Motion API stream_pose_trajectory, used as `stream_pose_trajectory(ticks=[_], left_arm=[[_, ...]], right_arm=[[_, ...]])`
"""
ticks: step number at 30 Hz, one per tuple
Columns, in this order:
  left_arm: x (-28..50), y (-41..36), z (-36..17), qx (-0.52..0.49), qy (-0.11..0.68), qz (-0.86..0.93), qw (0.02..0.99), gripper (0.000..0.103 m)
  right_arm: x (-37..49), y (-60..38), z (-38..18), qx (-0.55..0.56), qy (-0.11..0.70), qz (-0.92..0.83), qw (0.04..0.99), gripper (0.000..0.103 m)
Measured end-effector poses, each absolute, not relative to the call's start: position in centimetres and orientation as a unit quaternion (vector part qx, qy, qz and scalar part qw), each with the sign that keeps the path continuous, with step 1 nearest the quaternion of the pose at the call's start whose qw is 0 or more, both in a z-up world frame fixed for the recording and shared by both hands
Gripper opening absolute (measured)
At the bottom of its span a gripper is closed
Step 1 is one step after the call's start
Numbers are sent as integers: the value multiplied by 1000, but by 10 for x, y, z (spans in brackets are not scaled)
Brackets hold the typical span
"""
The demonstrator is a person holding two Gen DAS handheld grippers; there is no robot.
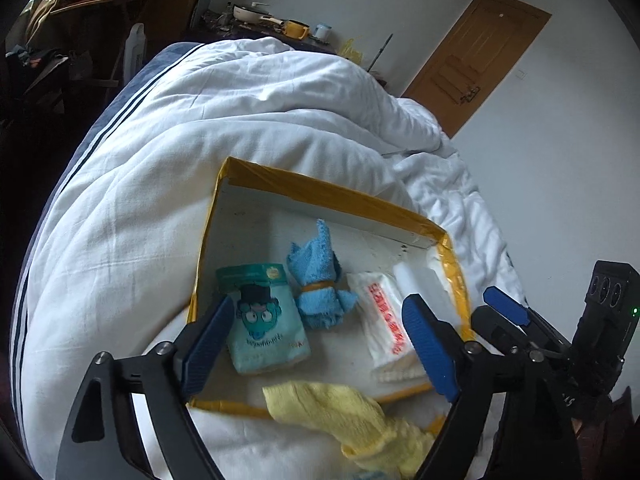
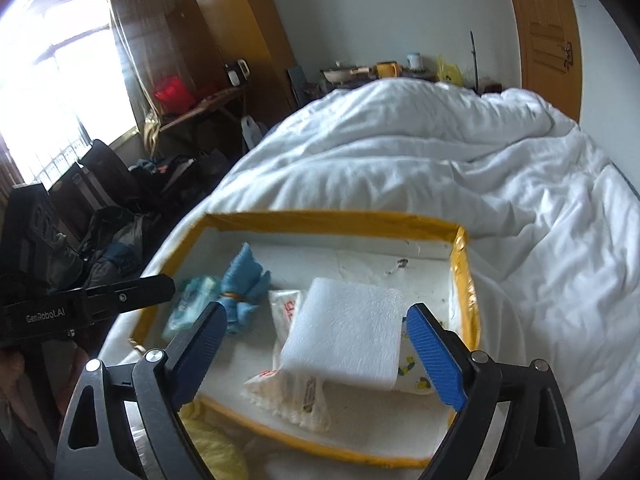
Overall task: Organize soft objects
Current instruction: 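Release the tissue pack and foam pad into the box with both tools, then grasp the wet-wipe pack with the left tool while the right tool grasps the dark sponge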
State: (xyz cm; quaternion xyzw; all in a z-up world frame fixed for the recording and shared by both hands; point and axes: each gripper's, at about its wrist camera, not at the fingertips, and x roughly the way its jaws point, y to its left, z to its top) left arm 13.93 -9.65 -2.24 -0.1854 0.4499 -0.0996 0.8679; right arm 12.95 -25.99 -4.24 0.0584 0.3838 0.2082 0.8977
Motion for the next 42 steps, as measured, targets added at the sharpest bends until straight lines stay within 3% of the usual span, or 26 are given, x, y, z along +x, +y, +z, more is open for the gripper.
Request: stream_pose_trajectory(ticks=[7, 13, 19, 29, 40, 42], left_arm=[[67, -105, 10, -179, 426, -155, 873, 89], [23, -136, 12, -155, 431, -216, 862, 89], [8, -172, 5, -86, 443, -225, 863, 89], [9, -169, -5, -92, 457, -220, 857, 89], [8, -172, -7, -76, 464, -224, 853, 89], [7, -168, -3, -75, 459, -221, 857, 89]], right_arm=[[57, -290, -11, 84, 394, 314, 860, 94], [8, -318, -31, 70, 447, 339, 825, 94], [11, -326, -45, 64, 488, 303, 816, 94], [7, -345, -43, 50, 499, 287, 817, 94], [20, -352, -78, 10, 538, 256, 803, 94], [25, -356, -90, 13, 550, 245, 798, 89]])
